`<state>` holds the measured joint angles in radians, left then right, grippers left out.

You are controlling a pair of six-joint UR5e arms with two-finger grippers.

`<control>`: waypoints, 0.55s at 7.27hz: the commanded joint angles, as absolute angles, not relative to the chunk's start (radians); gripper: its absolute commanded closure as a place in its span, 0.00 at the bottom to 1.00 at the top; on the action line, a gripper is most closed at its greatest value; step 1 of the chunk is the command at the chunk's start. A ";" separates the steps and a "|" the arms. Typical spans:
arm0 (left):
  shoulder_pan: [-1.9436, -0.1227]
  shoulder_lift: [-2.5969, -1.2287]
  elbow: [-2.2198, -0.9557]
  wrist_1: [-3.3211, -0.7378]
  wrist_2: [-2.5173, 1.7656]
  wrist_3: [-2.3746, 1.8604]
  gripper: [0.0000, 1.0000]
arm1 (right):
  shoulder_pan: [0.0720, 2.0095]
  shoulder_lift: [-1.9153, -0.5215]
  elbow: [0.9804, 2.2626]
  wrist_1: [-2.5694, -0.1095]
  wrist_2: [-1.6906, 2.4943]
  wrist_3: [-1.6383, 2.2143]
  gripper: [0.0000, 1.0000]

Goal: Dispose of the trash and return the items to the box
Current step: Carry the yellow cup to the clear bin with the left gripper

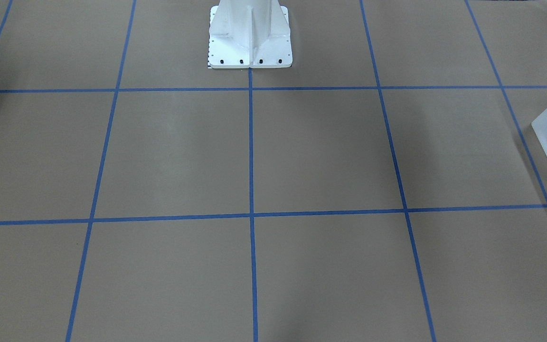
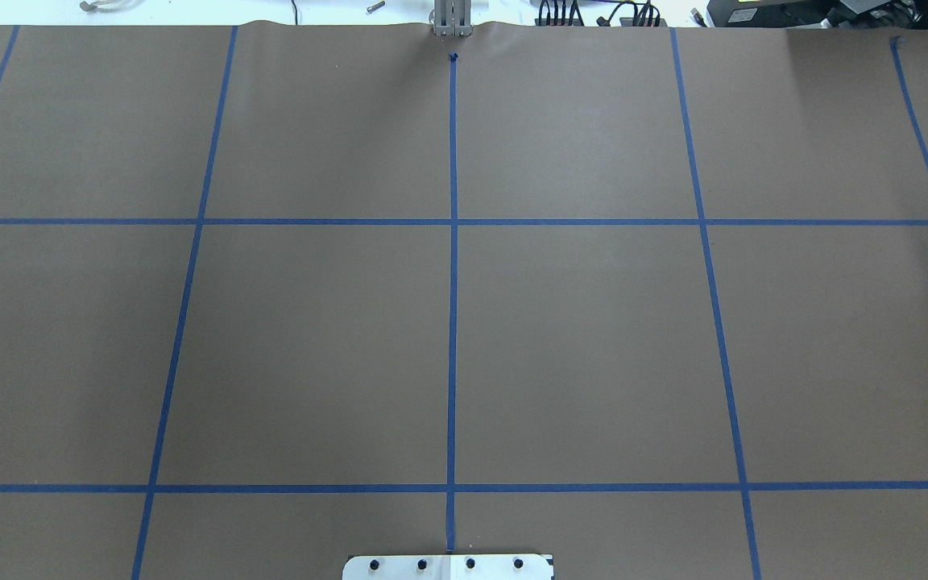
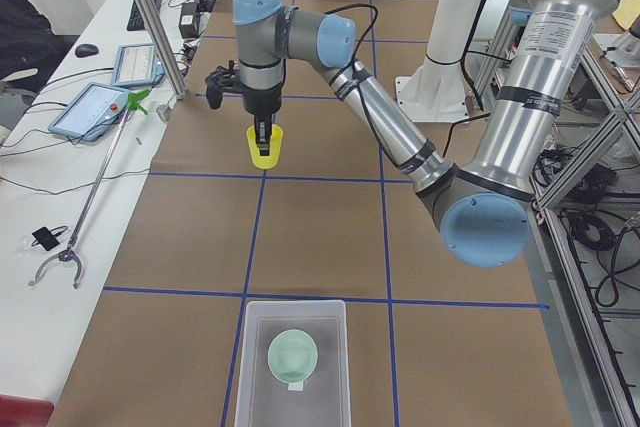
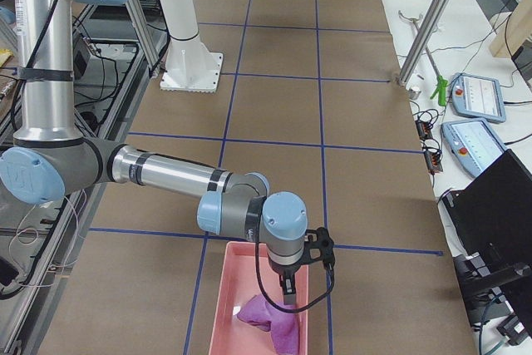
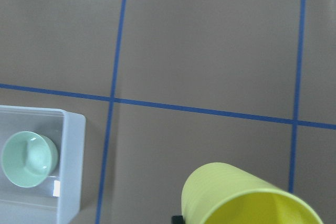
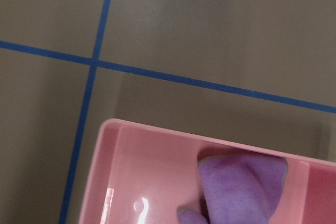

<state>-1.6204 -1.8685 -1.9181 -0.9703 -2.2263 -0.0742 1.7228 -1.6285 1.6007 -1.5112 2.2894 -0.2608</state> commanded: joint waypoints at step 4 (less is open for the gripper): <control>-1.798 -1.622 -1.374 -1.629 -2.304 0.211 1.00 | 1.393 -1.631 1.978 -1.522 2.387 0.455 0.00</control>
